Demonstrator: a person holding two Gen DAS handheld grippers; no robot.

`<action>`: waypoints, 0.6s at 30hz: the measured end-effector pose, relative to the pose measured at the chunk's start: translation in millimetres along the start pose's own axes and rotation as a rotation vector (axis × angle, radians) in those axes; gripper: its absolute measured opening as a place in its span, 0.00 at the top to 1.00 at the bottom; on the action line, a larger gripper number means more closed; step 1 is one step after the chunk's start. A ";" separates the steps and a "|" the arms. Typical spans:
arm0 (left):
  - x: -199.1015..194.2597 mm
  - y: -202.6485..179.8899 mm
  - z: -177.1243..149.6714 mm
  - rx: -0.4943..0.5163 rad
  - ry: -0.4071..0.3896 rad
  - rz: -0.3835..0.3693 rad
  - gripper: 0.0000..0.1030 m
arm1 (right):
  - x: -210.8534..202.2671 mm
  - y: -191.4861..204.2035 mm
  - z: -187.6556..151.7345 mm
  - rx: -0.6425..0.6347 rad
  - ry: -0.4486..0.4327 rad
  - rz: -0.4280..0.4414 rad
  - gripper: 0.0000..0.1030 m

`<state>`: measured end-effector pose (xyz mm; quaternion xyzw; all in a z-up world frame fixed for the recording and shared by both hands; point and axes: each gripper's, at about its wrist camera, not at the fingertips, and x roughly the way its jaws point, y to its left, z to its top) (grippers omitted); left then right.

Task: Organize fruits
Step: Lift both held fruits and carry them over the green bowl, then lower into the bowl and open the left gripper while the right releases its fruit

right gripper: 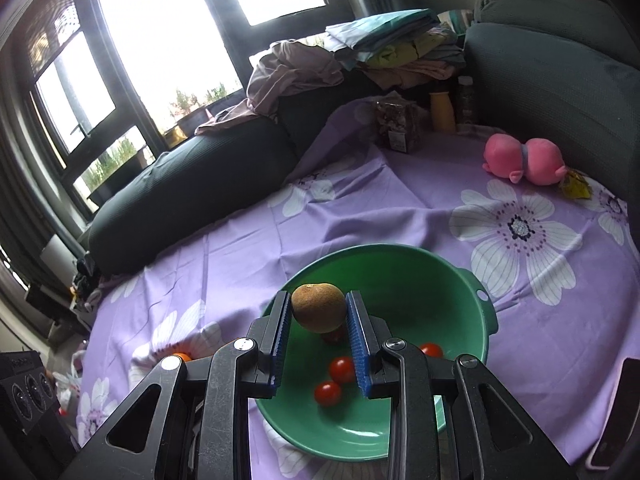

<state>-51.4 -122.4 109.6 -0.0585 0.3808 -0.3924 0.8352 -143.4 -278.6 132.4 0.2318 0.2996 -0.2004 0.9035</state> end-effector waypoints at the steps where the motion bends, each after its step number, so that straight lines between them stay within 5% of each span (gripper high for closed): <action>1: 1.9 -0.8 0.0 0.003 0.008 -0.005 0.75 | 0.9 -2.5 0.3 0.006 0.002 -0.014 0.71; 18: 60.8 -25.1 6.2 0.125 0.186 -0.042 0.75 | 17.0 -46.9 4.1 0.124 0.046 -0.116 0.71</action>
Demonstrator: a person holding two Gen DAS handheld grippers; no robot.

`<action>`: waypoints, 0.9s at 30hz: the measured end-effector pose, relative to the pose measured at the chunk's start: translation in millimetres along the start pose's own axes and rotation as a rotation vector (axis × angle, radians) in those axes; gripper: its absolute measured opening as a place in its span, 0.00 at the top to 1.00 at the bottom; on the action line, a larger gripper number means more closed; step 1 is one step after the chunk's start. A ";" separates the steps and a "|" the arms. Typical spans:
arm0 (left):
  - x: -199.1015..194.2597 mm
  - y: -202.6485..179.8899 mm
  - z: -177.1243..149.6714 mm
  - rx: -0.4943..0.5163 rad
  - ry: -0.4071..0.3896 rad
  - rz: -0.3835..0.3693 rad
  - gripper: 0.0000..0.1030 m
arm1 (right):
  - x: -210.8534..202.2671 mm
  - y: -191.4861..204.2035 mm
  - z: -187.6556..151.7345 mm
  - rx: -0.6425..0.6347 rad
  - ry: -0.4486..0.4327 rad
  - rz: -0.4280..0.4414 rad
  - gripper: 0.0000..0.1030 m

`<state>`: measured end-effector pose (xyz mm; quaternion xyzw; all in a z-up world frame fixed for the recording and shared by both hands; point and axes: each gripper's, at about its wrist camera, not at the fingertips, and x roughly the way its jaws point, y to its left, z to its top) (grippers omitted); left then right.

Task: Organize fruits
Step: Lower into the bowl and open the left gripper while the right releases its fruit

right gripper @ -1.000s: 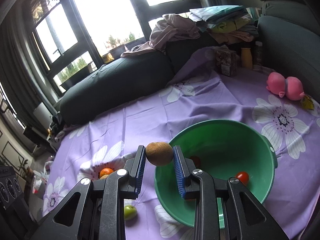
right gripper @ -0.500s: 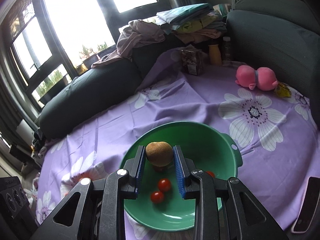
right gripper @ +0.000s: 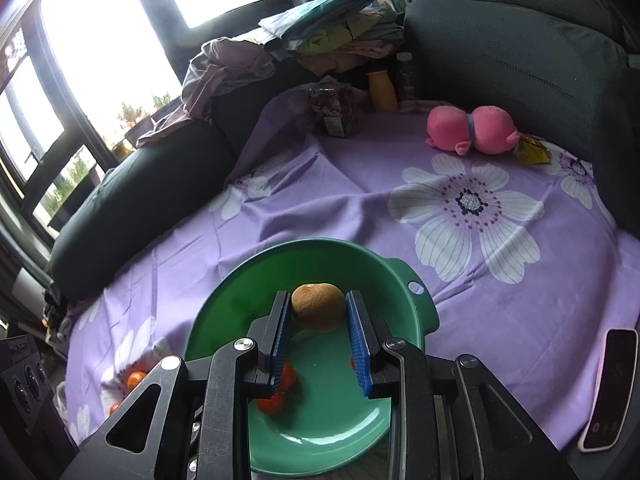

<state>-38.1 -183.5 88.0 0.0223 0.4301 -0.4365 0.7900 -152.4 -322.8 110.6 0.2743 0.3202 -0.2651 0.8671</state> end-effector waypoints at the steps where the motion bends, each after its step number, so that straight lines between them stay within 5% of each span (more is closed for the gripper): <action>1: 3.1 0.2 -1.3 -0.004 0.012 -0.003 0.75 | 2.5 -1.2 0.2 0.005 0.007 -0.005 0.71; 27: 26.9 0.9 -5.1 -0.005 0.077 0.018 0.75 | 41.1 -4.9 -9.5 -0.012 0.138 -0.097 0.71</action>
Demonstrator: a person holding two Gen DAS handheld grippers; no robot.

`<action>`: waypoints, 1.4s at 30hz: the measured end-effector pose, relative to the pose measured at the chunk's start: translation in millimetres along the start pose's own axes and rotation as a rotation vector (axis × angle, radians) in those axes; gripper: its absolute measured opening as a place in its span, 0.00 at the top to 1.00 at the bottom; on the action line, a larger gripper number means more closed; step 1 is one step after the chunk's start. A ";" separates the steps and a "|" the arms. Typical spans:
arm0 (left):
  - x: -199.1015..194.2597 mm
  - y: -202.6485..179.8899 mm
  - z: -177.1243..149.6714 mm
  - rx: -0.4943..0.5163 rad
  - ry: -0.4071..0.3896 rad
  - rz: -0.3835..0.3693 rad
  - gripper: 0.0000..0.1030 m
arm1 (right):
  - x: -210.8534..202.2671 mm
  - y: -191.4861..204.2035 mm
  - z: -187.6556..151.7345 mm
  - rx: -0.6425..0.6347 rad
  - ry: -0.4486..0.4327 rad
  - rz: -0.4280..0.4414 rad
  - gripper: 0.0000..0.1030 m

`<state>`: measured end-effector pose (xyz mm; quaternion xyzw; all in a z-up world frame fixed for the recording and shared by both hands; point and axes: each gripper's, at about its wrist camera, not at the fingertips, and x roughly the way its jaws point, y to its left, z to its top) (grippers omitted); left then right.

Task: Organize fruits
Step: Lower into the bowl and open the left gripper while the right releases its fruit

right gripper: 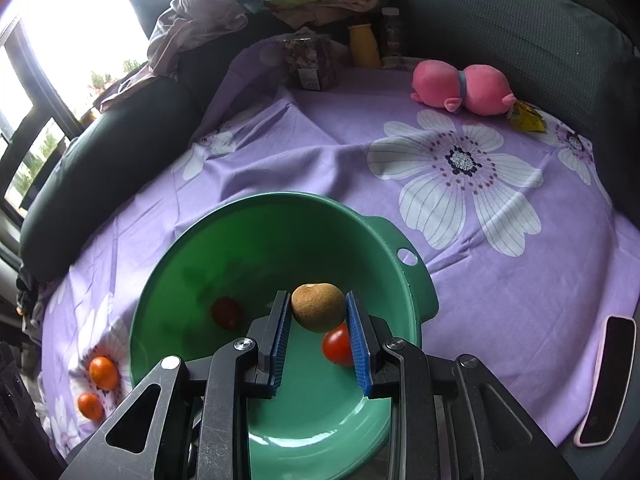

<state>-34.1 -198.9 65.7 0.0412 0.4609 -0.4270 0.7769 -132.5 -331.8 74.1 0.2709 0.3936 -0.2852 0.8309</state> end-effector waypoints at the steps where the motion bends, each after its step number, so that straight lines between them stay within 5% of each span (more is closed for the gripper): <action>1: 0.1 0.2 -0.3 0.000 0.000 0.004 0.75 | 0.4 -0.2 0.1 -0.001 0.001 -0.004 0.71; 39: 6.2 0.3 -1.8 -0.015 0.002 0.044 0.75 | 7.2 2.2 -1.6 -0.024 0.025 -0.055 0.71; 42: 0.8 2.2 -1.4 -0.029 -0.015 0.041 0.59 | 7.1 2.5 -1.5 -0.032 0.021 -0.059 0.71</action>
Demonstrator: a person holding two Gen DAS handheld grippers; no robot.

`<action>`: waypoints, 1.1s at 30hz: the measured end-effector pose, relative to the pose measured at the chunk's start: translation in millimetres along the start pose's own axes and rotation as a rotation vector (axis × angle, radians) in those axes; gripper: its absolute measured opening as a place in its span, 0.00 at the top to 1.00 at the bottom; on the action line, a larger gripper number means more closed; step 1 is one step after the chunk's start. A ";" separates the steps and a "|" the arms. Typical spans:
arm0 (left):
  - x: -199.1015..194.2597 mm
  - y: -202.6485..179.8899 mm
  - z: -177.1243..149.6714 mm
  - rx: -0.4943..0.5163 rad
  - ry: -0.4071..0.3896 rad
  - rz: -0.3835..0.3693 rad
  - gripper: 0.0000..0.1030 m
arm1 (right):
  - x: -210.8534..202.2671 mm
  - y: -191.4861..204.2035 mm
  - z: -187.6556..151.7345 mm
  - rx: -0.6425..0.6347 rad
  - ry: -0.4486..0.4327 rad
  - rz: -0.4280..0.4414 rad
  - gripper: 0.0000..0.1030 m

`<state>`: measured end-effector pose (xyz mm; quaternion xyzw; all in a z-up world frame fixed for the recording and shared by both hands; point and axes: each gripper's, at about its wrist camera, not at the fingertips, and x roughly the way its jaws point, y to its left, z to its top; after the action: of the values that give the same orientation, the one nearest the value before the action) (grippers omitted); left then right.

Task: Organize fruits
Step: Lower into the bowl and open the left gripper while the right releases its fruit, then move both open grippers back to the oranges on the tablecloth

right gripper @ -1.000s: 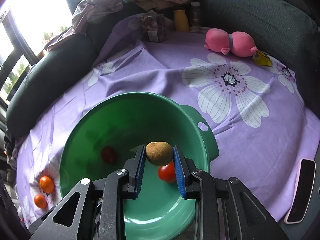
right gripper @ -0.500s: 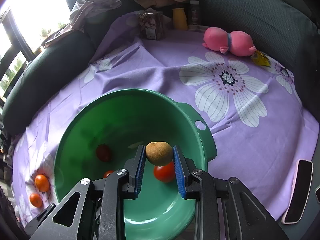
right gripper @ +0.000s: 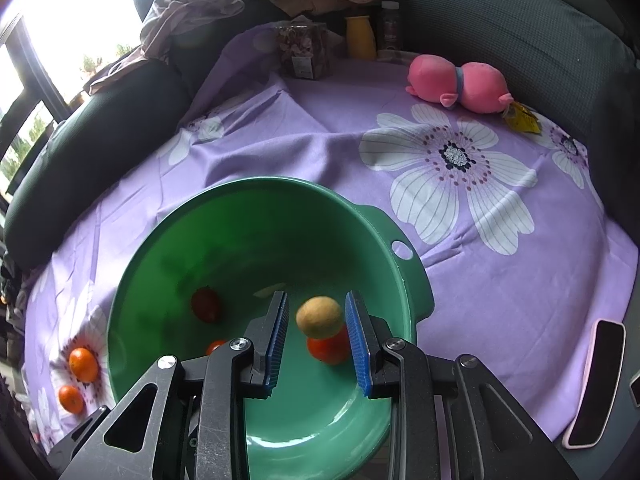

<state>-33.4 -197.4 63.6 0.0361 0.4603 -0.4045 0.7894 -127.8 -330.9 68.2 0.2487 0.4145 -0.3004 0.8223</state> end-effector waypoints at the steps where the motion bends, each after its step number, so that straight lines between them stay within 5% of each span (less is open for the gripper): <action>1: -2.7 1.5 0.5 -0.010 -0.007 -0.004 0.54 | -0.6 0.1 0.0 -0.004 -0.004 -0.002 0.70; 13: -66.8 33.4 -3.6 -0.097 -0.156 0.030 0.33 | -27.4 11.3 1.2 -0.048 -0.102 0.094 0.61; 23: -138.6 150.9 -30.2 -0.455 -0.238 0.296 0.30 | -42.9 53.3 -5.2 -0.158 -0.134 0.270 0.51; 28: -167.7 201.0 -52.9 -0.675 -0.264 0.357 0.30 | -39.2 95.7 -17.6 -0.271 -0.075 0.377 0.50; 33: -176.7 225.5 -62.9 -0.773 -0.252 0.378 0.31 | -25.5 146.2 -41.7 -0.410 0.022 0.440 0.50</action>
<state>30.3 87.7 89.9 -0.2278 0.4631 -0.0529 0.8549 -59.7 -194.4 90.5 0.1649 0.4115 -0.0223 0.8961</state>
